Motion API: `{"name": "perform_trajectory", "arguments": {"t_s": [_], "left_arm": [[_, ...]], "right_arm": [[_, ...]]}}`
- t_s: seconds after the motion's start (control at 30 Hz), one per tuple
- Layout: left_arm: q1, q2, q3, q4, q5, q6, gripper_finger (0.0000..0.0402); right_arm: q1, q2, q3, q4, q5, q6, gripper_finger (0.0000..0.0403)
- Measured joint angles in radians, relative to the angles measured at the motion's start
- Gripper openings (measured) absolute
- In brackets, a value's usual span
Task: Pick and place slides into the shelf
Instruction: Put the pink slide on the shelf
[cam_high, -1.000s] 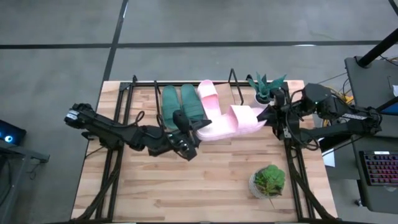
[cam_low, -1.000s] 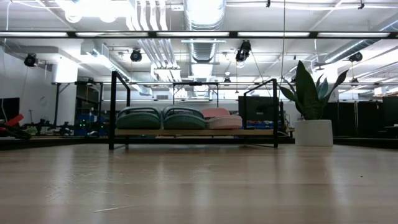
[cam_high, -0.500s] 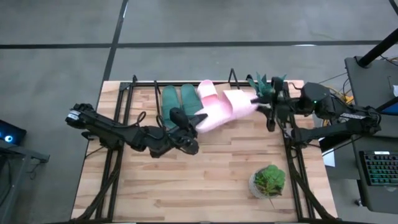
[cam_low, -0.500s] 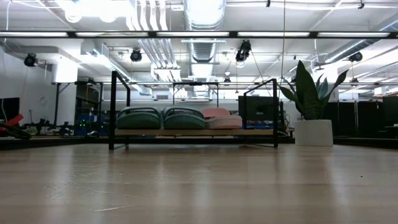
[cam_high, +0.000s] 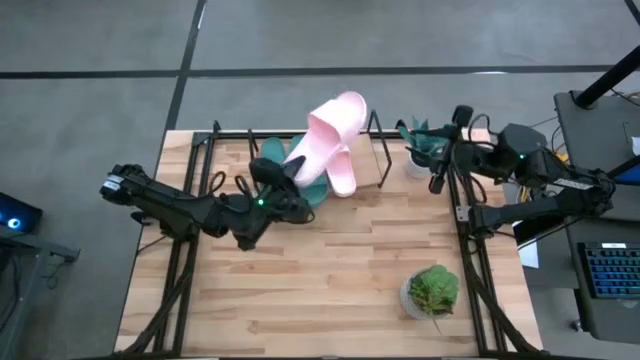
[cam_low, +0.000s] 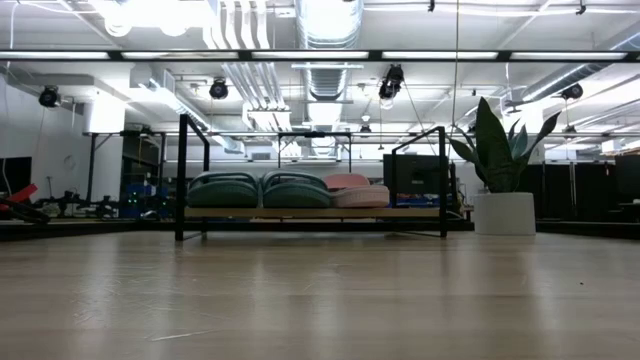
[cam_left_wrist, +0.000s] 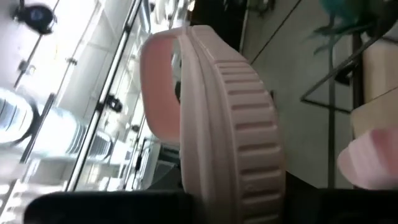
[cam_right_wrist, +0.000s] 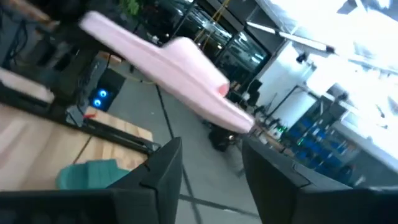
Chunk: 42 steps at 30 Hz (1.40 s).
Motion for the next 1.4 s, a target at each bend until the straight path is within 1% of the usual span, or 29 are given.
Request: {"name": "perform_trajectory", "arguments": {"t_s": [0.13, 0.23, 0.33, 0.43, 0.57, 0.67, 0.7, 0.83, 0.9, 1.1, 1.27, 1.33, 1.4], "left_arm": [[0.034, 0.01, 0.0, -0.002, 0.028, 0.002, 0.0041], [0.072, 0.026, 0.0, -0.003, 0.027, -0.001, 0.0041], [0.105, 0.051, -0.001, -0.003, 0.032, -0.002, 0.0041], [0.135, 0.082, -0.001, -0.003, 0.04, 0.0, 0.0041], [0.167, 0.135, 0.002, -0.004, 0.039, 0.022, 0.0041], [0.181, 0.165, 0.008, -0.007, 0.043, 0.024, 0.0041], [0.186, 0.171, 0.012, -0.006, 0.043, 0.025, 0.0041], [0.199, 0.183, 0.025, -0.001, 0.043, 0.025, 0.0041], [0.202, 0.184, 0.029, -0.002, 0.042, 0.025, 0.0041], [0.205, 0.184, 0.031, -0.001, 0.041, 0.024, 0.004], [0.205, 0.184, 0.029, 0.0, 0.04, 0.027, 0.004], [0.205, 0.185, 0.029, -0.001, 0.04, 0.028, 0.004], [0.205, 0.185, 0.029, -0.001, 0.04, 0.033, 0.004]], "right_arm": [[0.0, 0.046, 0.052, -0.003, 0.018, 0.036, 0.0171], [0.003, 0.103, 0.1, -0.018, 0.082, 0.017, 0.0184], [0.002, 0.178, 0.167, -0.084, 0.164, 0.011, 0.0189], [0.002, 0.257, 0.267, -0.193, 0.209, 0.052, 0.0189], [0.003, 0.394, 0.415, -0.376, 0.215, 0.125, 0.0188], [0.003, 0.496, 0.523, -0.468, 0.223, 0.147, 0.0187], [0.003, 0.526, 0.559, -0.49, 0.241, 0.149, 0.0187], [0.005, 0.648, 0.7, -0.555, 0.37, 0.126, 0.0187], [0.005, 0.707, 0.776, -0.589, 0.404, 0.125, 0.0187], [0.005, 0.863, 1.009, -0.743, 0.416, 0.122, 0.0187], [0.004, 0.975, 1.167, -0.869, 0.428, 0.121, 0.0187], [0.004, 1.01, 1.217, -0.907, 0.484, 0.111, 0.0187], [0.004, 1.024, 1.217, -0.906, 0.565, 0.093, 0.0187]]}}
